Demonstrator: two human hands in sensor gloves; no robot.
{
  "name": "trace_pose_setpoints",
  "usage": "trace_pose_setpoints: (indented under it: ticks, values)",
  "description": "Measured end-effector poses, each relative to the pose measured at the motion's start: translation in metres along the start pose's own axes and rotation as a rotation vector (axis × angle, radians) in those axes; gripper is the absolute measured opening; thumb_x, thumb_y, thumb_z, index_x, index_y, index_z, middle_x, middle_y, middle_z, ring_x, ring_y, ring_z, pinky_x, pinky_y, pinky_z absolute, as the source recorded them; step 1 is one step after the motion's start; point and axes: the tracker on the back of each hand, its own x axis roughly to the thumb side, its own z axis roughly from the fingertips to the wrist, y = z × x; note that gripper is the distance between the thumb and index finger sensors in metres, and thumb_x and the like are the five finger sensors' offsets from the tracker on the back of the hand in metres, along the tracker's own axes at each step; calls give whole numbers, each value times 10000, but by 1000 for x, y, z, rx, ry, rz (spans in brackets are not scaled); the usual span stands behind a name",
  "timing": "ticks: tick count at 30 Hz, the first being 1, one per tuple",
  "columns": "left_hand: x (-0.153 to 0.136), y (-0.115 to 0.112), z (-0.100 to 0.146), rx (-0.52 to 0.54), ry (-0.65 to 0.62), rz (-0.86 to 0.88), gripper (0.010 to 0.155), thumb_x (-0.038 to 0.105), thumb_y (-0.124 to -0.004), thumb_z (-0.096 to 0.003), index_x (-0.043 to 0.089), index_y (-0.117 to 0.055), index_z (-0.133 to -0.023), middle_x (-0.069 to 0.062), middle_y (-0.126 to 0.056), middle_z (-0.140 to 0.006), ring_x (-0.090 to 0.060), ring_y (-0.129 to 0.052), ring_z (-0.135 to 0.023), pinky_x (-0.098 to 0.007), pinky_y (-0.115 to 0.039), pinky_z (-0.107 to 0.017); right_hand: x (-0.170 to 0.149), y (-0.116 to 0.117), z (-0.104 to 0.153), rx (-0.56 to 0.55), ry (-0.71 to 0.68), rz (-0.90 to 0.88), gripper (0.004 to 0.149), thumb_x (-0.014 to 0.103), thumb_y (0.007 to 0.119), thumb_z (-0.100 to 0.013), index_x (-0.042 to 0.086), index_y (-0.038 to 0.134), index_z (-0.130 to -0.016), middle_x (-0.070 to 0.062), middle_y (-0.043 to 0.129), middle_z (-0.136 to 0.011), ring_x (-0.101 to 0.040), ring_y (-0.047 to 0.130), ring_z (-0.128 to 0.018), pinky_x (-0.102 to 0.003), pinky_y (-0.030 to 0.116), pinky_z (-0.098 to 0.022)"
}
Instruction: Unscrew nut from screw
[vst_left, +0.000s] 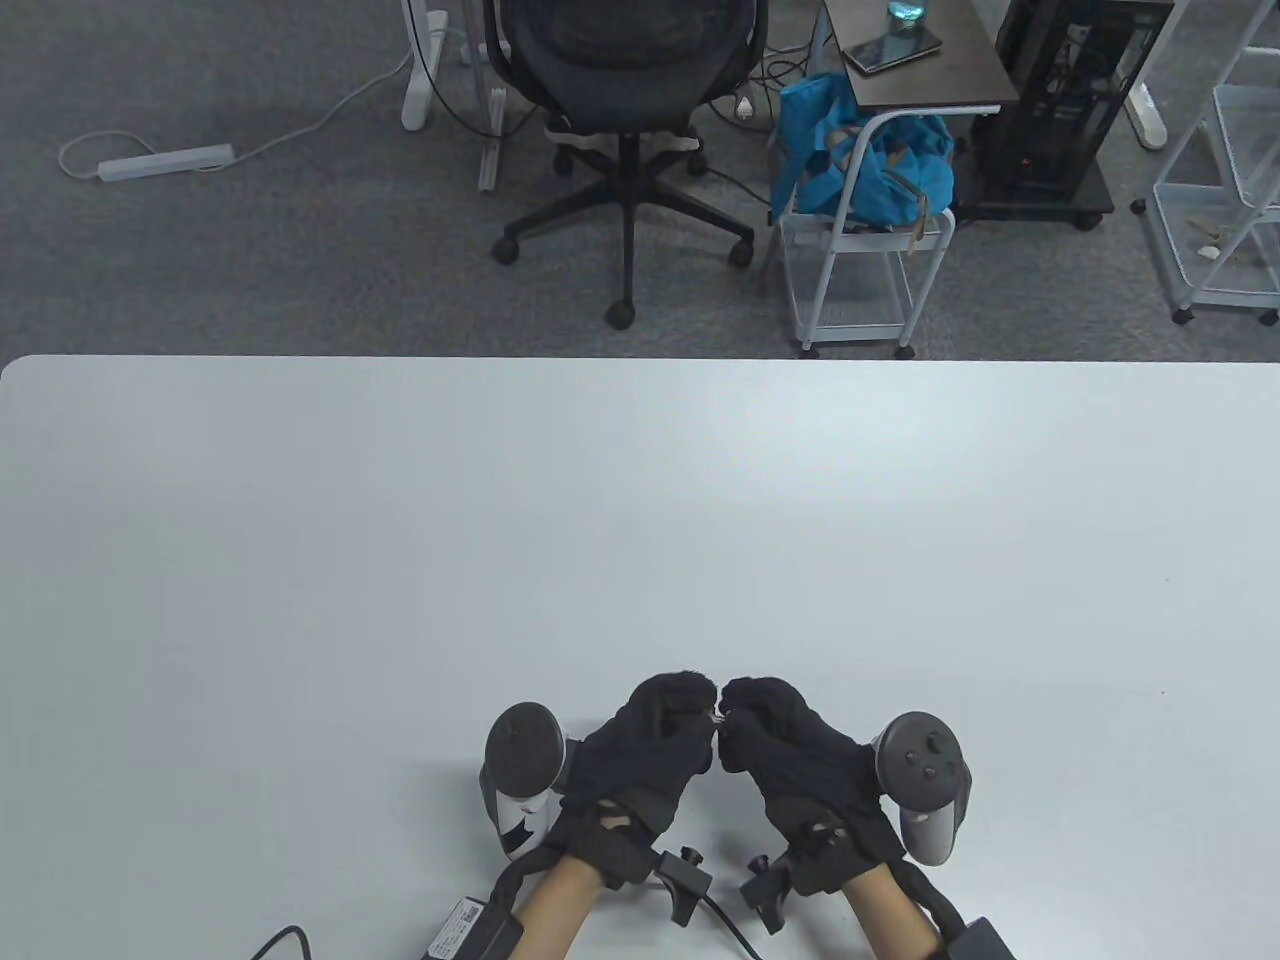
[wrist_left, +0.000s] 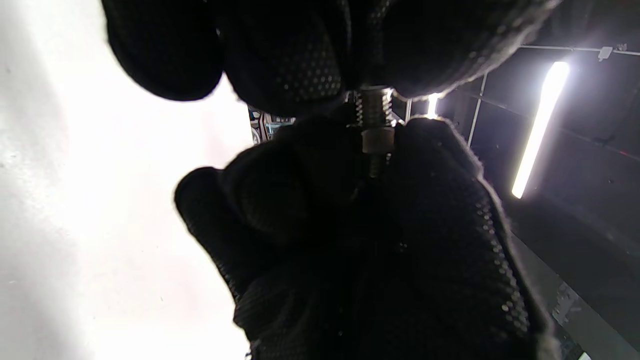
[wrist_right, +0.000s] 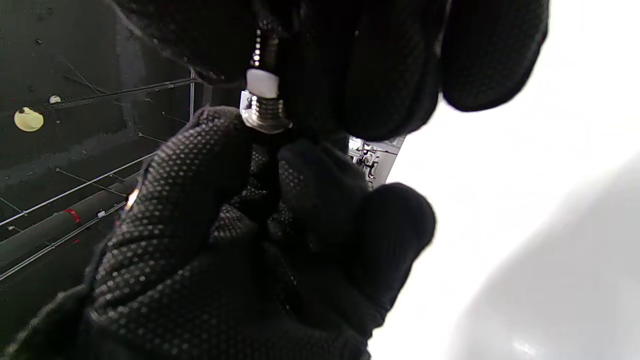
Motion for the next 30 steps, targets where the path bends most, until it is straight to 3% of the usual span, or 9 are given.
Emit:
trace_pose_setpoints:
  ticks: [7, 9, 13, 15, 17, 21, 25, 27, 30]
  values:
    - [1, 0, -1, 16, 6, 23, 492, 413, -847, -472, 234, -781, -926, -137, -906, -812, -178, -989, -472, -526, -847, -488, 2, -1, -1, 68, -19, -64, 486, 292, 805, -539, 237, 681, -1006, -164, 720, -963, -415, 785, -809, -667, 646, -632]
    - [1, 0, -1, 16, 3, 24, 490, 409, -849, -474, 238, -778, -927, -137, -901, -818, -177, -986, -477, -524, -845, -494, 1, -1, -1, 62, -17, -77, 511, 339, 806, -539, 238, 680, -1024, -186, 683, -1005, -435, 754, -840, -678, 622, -638]
    - [2, -1, -1, 9, -14, 7, 481, 392, -855, -471, 254, -774, -925, -141, -890, -835, -177, -982, -494, -526, -840, -503, -4, -1, 1, 5, 47, 1, 661, 523, 693, -563, 96, 620, -1063, -252, 724, -970, -492, 777, -789, -692, 632, -588]
    - [2, -2, -1, 6, -19, 1, 479, 389, -858, -470, 257, -775, -923, -141, -889, -839, -178, -983, -496, -526, -841, -504, -7, -1, 1, 9, 70, 28, 625, 523, 683, -562, 44, 730, -960, -179, 915, -760, -427, 924, -602, -662, 719, -523]
    - [2, -2, -1, 12, -14, -7, 478, 388, -859, -468, 256, -779, -920, -143, -893, -834, -178, -985, -489, -526, -843, -500, -6, 0, 0, 12, 71, -17, 561, 469, 708, -559, 38, 755, -914, -120, 947, -660, -357, 960, -507, -623, 767, -503]
    - [1, -1, -1, 9, -3, 8, 476, 392, -853, -472, 253, -779, -921, -145, -896, -829, -177, -985, -484, -524, -844, -497, -1, 0, -1, 41, 24, -30, 530, 384, 749, -554, 74, 681, -978, -109, 895, -727, -335, 930, -576, -606, 756, -548]
    - [2, 1, 0, 26, 4, 36, 476, 395, -850, -473, 255, -775, -922, -141, -896, -828, -172, -984, -483, -520, -846, -496, 2, -2, -1, 76, -2, -59, 488, 306, 806, -538, 231, 693, -1007, -156, 737, -956, -411, 799, -807, -660, 661, -625]
    - [2, 1, 0, 28, 7, 43, 475, 393, -850, -472, 255, -776, -921, -143, -895, -829, -173, -983, -484, -522, -844, -497, 1, -2, 0, 65, 3, -97, 524, 338, 797, -543, 237, 669, -1042, -185, 671, -1016, -433, 741, -856, -672, 623, -638]
    - [2, 1, 0, 23, 4, 36, 474, 391, -851, -473, 256, -775, -921, -142, -892, -832, -173, -982, -488, -522, -842, -499, -4, -3, 1, 25, 30, -77, 603, 450, 726, -564, 139, 617, -1069, -223, 661, -1018, -468, 723, -850, -683, 610, -618]
